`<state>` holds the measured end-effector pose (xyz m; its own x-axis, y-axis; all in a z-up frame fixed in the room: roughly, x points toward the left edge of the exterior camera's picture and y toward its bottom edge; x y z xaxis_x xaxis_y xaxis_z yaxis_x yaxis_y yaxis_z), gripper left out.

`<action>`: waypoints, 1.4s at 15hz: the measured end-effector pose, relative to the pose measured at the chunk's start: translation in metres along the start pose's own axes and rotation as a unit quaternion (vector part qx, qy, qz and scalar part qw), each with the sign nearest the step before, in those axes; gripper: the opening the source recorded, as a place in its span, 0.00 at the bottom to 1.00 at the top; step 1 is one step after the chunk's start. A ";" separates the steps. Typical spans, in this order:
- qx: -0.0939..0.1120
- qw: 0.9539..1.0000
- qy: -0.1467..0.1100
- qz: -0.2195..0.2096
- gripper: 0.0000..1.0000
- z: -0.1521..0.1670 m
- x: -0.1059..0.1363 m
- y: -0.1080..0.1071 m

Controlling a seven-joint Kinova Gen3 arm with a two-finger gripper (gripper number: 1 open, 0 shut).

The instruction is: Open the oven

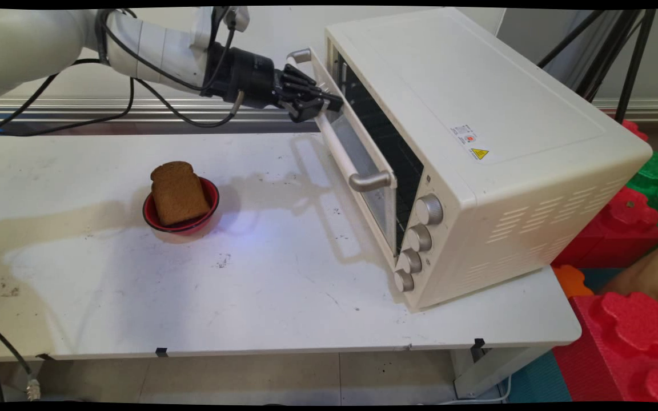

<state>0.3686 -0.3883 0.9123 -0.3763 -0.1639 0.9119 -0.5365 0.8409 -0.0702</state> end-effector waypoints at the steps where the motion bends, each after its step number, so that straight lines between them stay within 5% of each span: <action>1: -0.001 1.000 -0.002 0.002 0.00 -0.002 -0.002 0.000; 21: -0.025 0.997 -0.070 0.029 0.00 -0.056 -0.073 0.006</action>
<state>0.4346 -0.3425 0.8681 -0.5091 -0.1823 0.8412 -0.4748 0.8747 -0.0978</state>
